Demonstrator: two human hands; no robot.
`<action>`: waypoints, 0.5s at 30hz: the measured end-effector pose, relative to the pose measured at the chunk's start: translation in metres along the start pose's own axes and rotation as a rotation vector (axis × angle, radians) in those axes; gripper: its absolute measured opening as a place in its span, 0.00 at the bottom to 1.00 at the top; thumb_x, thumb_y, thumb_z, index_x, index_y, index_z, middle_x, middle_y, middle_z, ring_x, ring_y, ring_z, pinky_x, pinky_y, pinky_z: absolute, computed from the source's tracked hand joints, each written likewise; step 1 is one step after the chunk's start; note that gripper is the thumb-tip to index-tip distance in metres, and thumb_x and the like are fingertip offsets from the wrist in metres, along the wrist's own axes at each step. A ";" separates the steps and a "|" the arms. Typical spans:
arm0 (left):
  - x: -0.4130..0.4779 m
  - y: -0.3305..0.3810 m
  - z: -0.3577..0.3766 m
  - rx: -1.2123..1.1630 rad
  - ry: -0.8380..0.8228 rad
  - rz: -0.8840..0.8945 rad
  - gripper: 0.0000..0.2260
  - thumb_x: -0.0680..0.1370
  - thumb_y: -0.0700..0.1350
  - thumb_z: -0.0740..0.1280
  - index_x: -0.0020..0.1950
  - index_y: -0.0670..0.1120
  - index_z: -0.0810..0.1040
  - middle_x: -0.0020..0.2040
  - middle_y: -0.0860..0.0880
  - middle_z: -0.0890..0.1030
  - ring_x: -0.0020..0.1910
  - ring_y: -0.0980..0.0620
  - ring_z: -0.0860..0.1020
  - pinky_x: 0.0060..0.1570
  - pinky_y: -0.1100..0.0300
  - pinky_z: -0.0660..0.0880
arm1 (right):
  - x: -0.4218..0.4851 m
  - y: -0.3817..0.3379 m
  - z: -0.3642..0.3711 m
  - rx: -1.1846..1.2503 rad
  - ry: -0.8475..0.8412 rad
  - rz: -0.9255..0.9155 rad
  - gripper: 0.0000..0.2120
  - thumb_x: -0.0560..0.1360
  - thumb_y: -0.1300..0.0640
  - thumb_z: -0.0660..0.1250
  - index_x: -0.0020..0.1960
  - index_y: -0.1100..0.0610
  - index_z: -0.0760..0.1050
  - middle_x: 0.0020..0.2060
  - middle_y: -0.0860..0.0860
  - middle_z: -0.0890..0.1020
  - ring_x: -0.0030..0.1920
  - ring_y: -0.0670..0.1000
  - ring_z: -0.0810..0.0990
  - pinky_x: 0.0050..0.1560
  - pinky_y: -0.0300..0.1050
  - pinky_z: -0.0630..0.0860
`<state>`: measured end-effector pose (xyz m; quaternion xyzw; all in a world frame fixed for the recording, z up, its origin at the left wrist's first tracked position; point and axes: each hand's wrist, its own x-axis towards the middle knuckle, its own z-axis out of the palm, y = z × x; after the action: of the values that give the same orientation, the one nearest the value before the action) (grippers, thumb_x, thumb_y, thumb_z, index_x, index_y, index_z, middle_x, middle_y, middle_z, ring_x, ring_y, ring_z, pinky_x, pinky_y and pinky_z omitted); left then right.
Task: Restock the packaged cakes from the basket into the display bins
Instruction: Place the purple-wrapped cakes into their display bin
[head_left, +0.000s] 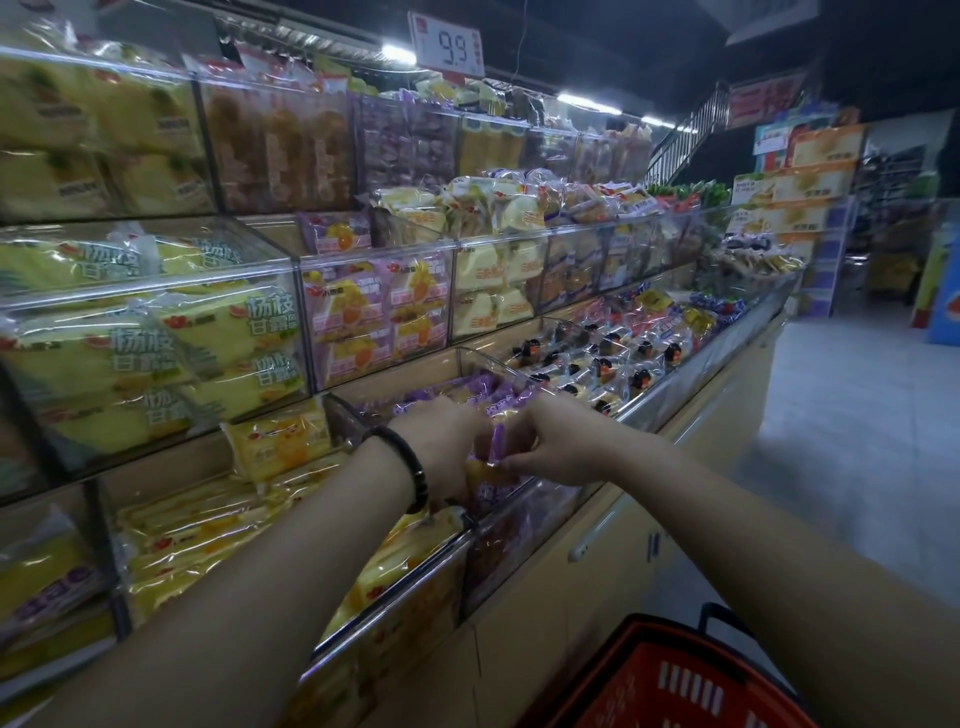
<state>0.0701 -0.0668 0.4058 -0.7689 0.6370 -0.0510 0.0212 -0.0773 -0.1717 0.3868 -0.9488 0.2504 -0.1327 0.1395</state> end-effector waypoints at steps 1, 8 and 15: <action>0.000 0.002 0.000 -0.005 -0.018 -0.011 0.20 0.75 0.44 0.77 0.64 0.55 0.78 0.50 0.52 0.77 0.46 0.52 0.78 0.41 0.58 0.80 | -0.002 -0.001 0.001 0.005 0.004 0.000 0.04 0.79 0.53 0.73 0.46 0.50 0.86 0.38 0.43 0.84 0.40 0.41 0.82 0.39 0.35 0.75; -0.026 0.028 -0.004 0.128 -0.008 -0.099 0.18 0.82 0.54 0.67 0.71 0.52 0.72 0.62 0.46 0.75 0.61 0.44 0.75 0.58 0.48 0.79 | -0.025 0.008 0.002 0.150 0.229 0.072 0.04 0.79 0.53 0.73 0.52 0.51 0.86 0.43 0.45 0.85 0.44 0.43 0.83 0.48 0.43 0.83; -0.058 0.088 0.036 -0.601 0.220 0.062 0.15 0.81 0.49 0.66 0.67 0.50 0.72 0.56 0.50 0.80 0.51 0.49 0.80 0.49 0.49 0.82 | -0.068 0.016 0.003 0.353 0.289 0.142 0.05 0.78 0.59 0.73 0.47 0.49 0.83 0.37 0.45 0.86 0.39 0.39 0.85 0.45 0.40 0.82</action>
<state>-0.0229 -0.0275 0.3581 -0.7109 0.6451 0.0572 -0.2741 -0.1403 -0.1496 0.3661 -0.8609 0.3069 -0.2986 0.2748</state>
